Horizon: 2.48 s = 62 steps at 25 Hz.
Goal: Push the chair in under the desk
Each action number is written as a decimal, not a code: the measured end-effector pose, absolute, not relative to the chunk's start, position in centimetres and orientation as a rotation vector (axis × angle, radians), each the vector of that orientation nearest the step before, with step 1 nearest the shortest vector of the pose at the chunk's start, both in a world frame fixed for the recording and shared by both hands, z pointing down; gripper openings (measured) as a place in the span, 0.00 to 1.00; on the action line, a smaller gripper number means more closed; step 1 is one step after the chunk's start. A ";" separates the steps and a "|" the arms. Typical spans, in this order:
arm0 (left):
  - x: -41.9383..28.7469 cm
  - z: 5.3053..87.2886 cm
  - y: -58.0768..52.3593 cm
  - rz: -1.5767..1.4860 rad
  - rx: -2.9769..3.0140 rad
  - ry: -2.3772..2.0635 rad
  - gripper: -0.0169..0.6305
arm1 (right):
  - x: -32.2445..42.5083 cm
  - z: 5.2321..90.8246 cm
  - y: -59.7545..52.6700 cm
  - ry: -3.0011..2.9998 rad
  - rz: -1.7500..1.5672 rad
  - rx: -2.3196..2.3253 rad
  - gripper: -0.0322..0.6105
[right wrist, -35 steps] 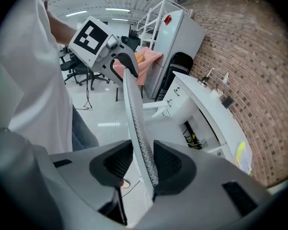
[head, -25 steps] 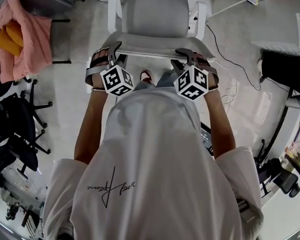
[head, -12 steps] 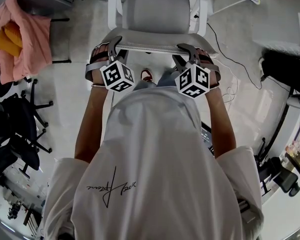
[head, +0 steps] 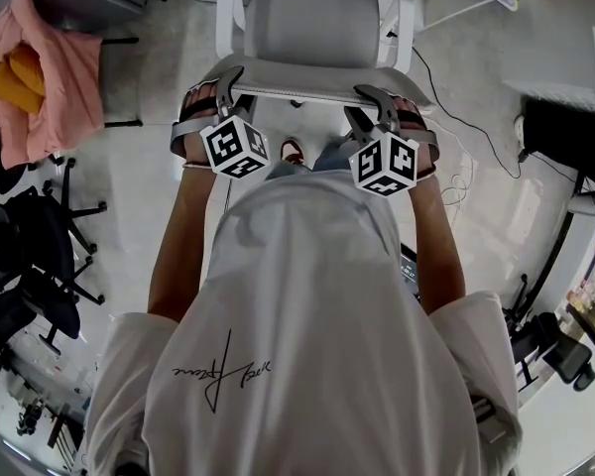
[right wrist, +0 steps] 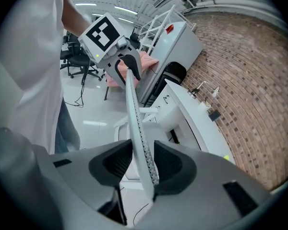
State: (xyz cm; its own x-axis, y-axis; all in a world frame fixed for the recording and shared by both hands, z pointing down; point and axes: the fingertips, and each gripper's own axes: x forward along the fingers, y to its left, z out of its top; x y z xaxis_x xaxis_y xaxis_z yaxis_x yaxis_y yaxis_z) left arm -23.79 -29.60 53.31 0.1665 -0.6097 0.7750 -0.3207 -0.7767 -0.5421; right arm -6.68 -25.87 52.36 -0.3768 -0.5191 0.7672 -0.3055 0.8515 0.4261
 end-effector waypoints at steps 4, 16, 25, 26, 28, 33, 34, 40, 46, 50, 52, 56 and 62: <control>-23.6 53.3 -30.6 -1.647 -2.182 0.904 0.36 | -6.6 52.3 -26.4 -1.984 -0.281 0.634 0.30; -22.9 53.6 -33.4 -1.650 -2.159 0.909 0.37 | -5.9 52.3 -28.8 -1.991 -0.336 0.650 0.30; -22.9 53.9 -32.5 -1.671 -2.144 0.915 0.37 | -5.9 52.6 -27.5 -1.988 -0.352 0.665 0.30; -22.9 53.9 -32.4 -1.672 -2.145 0.914 0.37 | -5.9 52.7 -27.4 -1.987 -0.353 0.667 0.30; -22.9 54.0 -32.1 -1.672 -2.147 0.911 0.37 | -5.9 52.7 -27.1 -1.986 -0.353 0.672 0.30; -22.8 54.0 -31.3 -1.643 -2.145 0.936 0.37 | -5.9 52.9 -26.5 -1.981 -0.335 0.685 0.30; -22.8 53.9 -31.2 -1.631 -2.146 0.947 0.37 | -6.0 53.0 -26.4 -1.980 -0.327 0.687 0.30; -22.8 53.4 -30.4 -1.575 -2.181 1.035 0.38 | -6.0 53.1 -26.1 -1.979 -0.282 0.686 0.30; -22.7 52.5 -29.7 -1.532 -2.224 1.080 0.38 | -6.0 52.4 -25.8 -2.002 -0.219 0.741 0.30; -22.7 51.6 -29.2 -1.481 -2.263 1.131 0.38 | -6.0 51.9 -25.6 -2.003 -0.213 0.773 0.30; -22.7 51.1 -28.7 -1.439 -2.296 1.173 0.38 | -6.0 51.5 -25.5 -2.012 -0.200 0.793 0.30; -22.5 50.1 -28.1 -1.365 -2.391 1.260 0.37 | -6.3 50.0 -25.2 -2.083 -0.099 0.877 0.29; -21.6 48.7 -26.9 -1.279 -2.497 1.296 0.36 | -7.2 47.8 -24.6 -2.167 0.029 0.961 0.26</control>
